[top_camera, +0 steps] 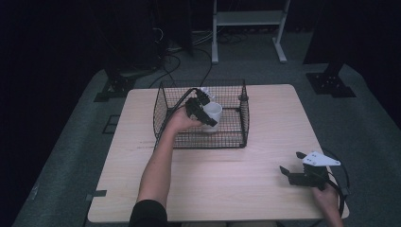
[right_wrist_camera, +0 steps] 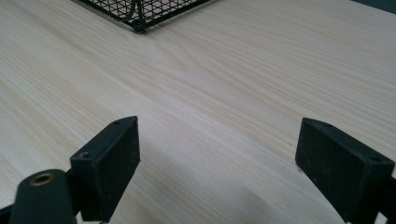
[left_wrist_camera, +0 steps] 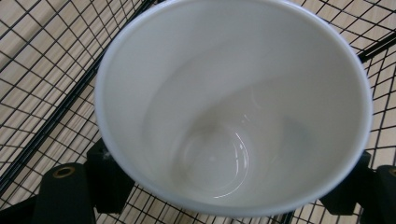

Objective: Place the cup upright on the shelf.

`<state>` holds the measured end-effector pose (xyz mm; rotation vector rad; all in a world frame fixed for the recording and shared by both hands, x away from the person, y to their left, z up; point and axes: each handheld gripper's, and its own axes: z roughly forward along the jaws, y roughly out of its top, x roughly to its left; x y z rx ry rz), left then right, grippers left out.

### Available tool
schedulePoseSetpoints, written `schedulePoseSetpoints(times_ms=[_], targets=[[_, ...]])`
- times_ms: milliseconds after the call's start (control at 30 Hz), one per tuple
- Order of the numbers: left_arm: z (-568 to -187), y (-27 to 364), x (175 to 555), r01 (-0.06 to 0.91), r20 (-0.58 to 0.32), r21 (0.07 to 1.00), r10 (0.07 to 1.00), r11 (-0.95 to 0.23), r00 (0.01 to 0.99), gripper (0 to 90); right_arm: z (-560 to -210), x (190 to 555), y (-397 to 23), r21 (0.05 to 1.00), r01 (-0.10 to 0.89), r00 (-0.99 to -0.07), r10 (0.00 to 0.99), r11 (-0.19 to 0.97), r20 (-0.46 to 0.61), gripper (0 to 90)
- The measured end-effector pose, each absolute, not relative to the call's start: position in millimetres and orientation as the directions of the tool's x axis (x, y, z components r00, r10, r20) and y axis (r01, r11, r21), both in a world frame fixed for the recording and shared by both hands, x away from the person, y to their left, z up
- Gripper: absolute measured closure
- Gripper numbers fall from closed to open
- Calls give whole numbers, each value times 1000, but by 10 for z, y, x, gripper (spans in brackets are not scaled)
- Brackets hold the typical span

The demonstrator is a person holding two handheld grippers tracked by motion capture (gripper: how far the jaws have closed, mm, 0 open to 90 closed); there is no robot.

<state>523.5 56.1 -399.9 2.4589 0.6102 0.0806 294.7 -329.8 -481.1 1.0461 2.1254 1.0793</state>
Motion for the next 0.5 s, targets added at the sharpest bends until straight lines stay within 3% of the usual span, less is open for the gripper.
schedulePoseSetpoints(times_ms=[500], targets=[[-4154, 615, 5257, 440, -109, 538, 458, -719, 882, 204, -4810, 2955, -3301, 835, 402, -555, 825, 377, -105, 131]])
